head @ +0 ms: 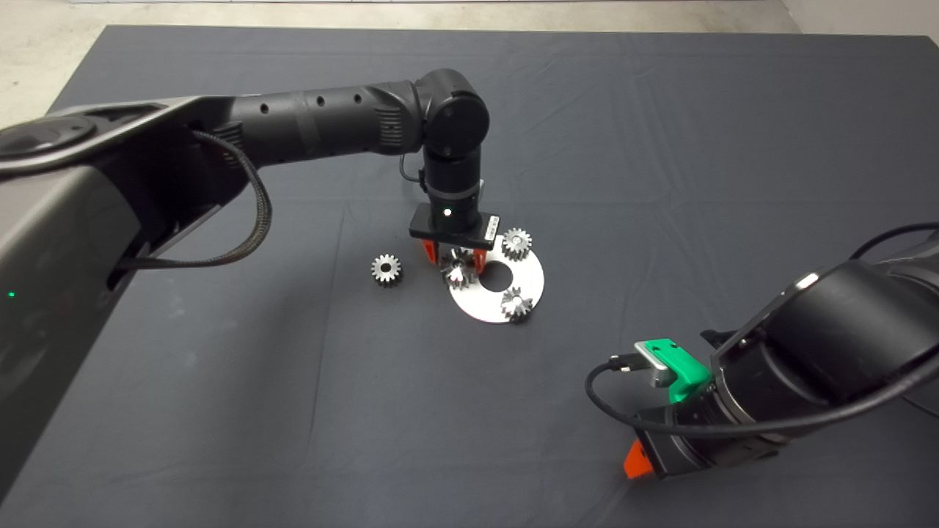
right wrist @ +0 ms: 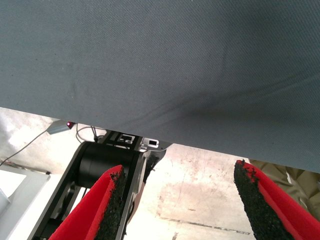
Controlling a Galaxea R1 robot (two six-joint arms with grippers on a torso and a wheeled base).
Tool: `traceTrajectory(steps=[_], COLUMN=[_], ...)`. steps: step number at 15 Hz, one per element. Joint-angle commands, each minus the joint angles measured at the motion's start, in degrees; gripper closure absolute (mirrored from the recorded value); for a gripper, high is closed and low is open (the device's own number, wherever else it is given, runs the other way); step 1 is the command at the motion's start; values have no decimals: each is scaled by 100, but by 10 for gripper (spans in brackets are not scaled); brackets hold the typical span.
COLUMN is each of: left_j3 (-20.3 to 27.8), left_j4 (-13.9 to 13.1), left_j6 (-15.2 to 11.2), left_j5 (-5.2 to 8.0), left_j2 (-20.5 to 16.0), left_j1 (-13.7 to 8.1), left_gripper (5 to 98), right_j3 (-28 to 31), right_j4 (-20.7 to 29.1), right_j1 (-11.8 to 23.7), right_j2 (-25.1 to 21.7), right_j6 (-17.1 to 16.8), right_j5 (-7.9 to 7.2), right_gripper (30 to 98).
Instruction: Remove an incorrectly installed larger gear and replace it with the correct smaller gear
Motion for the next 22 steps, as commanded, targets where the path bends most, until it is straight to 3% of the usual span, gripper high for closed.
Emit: traceTrajectory(steps=[1,12,22], left_j3=[-308,-256,22], left_j4=[108,117,82], left_j6=[-252,-98,-63], left_j5=[318,327,283], left_j2=[-42,-33,-25], left_j1=[-62,-62,-106], left_gripper=[469,465,366], right_j3=[11,20,-2], right_j4=[160,160,160], right_j1=[135,158,163], right_j2=[-22,-18,-18], right_j6=[-20,-20,-20], right_j5=[-711,-711,-711], right_gripper=[701,701,701])
